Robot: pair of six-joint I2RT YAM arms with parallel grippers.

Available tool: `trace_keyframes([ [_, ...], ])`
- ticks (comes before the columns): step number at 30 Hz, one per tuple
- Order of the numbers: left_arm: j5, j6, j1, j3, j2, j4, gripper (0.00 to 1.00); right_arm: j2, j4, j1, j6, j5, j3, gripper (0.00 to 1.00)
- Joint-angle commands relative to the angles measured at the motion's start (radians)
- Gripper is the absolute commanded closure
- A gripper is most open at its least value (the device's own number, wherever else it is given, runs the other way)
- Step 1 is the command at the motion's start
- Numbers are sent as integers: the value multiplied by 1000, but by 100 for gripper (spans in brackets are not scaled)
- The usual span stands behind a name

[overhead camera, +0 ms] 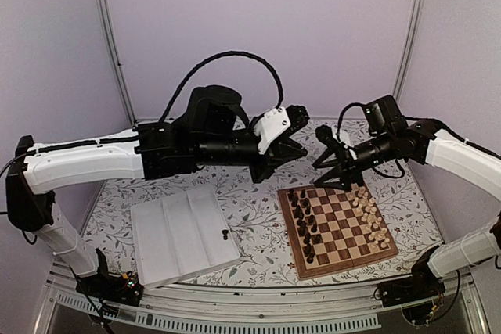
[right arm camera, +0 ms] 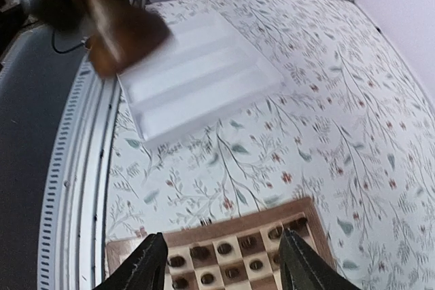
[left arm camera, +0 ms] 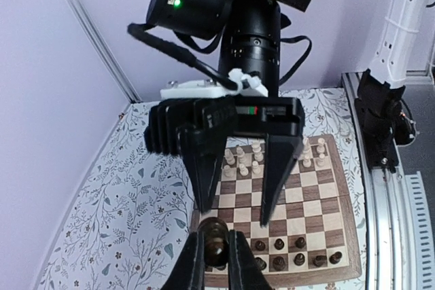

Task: Set up the chess pieces on the board
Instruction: Place the chess piece on the chessboard.

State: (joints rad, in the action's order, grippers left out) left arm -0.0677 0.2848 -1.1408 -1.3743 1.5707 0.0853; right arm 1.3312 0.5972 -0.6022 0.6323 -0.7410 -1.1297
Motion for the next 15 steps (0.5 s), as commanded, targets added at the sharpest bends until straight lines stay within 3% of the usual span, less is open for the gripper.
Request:
trace_keyframes([
  [1,-89,-14,-6,-127,91,307,93,-145,11,189,67,86,153,40],
  [7,-226,12,-22,-282,242,469,93,-230,-126,406,-72,114,286,39],
  [8,-250,33,-38,-363,333,553,94,-213,-145,450,-110,182,280,38],
  [15,-263,63,-67,-595,533,740,93,-190,-176,473,-137,257,286,38],
])
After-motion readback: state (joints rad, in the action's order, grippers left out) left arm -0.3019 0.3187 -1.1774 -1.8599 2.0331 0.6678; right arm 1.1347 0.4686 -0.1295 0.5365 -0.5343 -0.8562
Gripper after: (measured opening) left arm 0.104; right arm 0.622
